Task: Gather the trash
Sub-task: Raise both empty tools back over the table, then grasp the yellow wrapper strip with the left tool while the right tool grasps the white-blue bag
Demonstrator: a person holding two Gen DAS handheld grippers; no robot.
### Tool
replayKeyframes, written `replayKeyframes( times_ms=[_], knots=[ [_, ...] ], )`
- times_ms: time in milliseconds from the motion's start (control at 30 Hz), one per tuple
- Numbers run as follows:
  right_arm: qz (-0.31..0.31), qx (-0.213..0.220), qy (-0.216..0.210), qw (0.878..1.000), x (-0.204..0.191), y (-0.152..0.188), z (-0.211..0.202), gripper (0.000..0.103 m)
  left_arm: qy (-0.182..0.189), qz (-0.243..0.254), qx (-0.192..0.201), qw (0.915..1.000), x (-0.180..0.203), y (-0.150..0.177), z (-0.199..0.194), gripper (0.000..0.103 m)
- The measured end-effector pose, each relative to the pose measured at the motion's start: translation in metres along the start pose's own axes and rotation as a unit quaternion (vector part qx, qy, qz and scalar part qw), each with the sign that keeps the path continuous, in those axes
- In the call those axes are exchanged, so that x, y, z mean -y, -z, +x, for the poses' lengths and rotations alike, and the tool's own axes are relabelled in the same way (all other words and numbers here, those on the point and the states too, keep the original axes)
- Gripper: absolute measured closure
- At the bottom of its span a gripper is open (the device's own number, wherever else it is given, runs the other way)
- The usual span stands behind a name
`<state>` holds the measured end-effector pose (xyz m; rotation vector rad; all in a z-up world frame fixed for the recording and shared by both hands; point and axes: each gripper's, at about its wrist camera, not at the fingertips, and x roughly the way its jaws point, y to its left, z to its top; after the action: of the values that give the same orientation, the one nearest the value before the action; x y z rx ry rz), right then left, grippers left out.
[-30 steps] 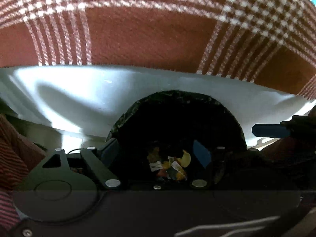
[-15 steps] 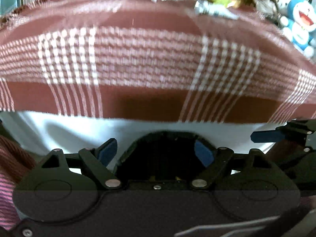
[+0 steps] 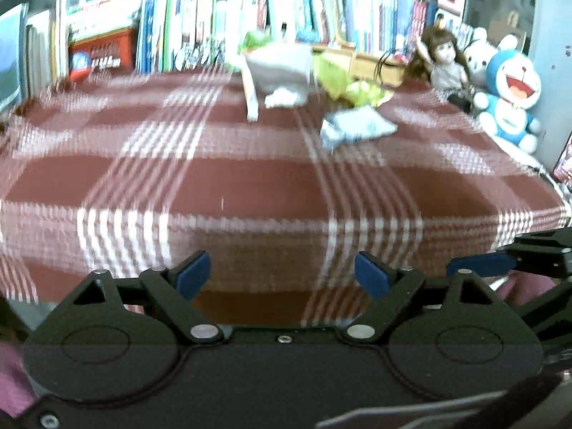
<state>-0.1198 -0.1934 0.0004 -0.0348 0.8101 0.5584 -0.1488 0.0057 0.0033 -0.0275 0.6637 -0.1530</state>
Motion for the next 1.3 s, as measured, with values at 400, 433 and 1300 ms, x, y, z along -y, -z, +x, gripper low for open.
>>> replayKeyframes(
  times_ms=[400,433,1300],
  knots=[
    [-0.028,0.103,0.075,0.991,0.038,-0.044,-0.008,0.015,0.019,0.012,0.042,0.9989,0.009,-0.061,0.041,0.014],
    [-0.025,0.106,0.089,0.990,0.045,-0.048,-0.006,0.015,0.021,0.012,0.040,0.9989,0.011,-0.064,0.047,0.015],
    [-0.029,0.091,0.130,0.987,0.103,-0.089,0.067,0.005,0.031,-0.004,0.039,0.9988,0.025,-0.097,0.134,0.095]
  ],
)
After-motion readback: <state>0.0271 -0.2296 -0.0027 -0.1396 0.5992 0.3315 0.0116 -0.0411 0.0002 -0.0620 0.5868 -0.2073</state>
